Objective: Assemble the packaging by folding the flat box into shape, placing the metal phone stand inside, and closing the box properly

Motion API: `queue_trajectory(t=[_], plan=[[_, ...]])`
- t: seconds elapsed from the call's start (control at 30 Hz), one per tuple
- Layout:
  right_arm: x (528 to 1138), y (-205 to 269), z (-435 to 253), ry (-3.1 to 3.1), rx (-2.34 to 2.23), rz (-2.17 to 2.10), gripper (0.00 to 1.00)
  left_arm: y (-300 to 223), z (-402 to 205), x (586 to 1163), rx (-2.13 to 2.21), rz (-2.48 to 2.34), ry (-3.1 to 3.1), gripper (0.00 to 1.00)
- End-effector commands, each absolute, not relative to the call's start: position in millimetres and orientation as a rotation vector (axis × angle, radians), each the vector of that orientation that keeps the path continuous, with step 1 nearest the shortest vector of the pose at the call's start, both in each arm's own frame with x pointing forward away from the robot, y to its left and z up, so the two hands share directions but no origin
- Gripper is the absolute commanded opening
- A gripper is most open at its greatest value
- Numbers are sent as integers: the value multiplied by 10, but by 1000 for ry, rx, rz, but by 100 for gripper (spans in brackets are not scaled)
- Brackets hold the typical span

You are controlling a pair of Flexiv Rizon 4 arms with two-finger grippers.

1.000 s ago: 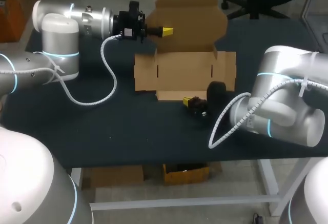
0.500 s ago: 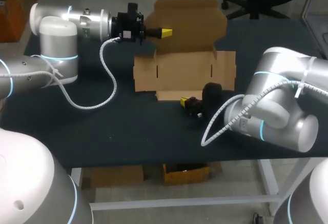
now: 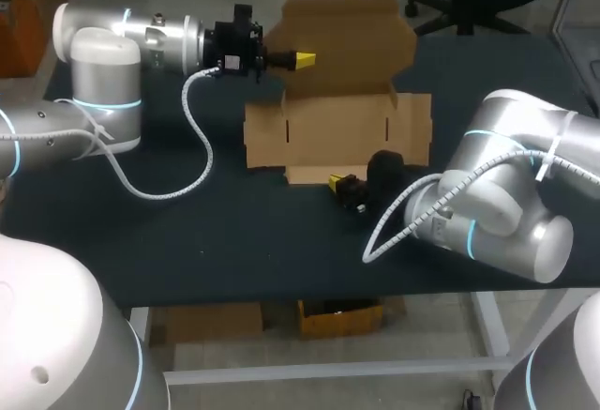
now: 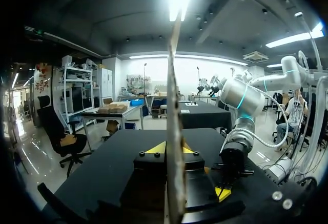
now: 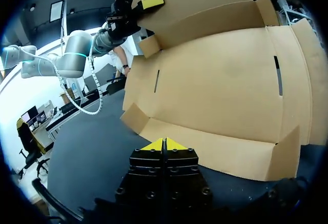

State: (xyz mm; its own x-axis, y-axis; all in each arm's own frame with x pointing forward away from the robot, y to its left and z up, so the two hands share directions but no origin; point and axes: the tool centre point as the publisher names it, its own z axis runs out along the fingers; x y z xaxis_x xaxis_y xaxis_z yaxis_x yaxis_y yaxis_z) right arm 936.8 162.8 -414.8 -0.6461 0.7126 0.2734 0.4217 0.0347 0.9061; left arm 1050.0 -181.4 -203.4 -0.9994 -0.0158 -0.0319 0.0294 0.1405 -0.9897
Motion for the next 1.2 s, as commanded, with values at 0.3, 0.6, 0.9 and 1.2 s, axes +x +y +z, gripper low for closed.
queue_trajectory(t=[0.3,0.6,0.9,1.2], plan=[[9480,1732,-4218,2002,1205,1582,0,-1781,-2046,10505,11,-2035,2349,0],[9502,1735,-4244,2010,1210,1571,0,-1764,-2048,10506,11,-2038,2344,0],[9520,1743,-4293,2017,1225,1561,0,-1764,-2048,10506,11,-2038,2344,0],[9546,1729,-4321,2013,1239,1557,0,-1764,-2048,10506,11,-2038,2344,0]])
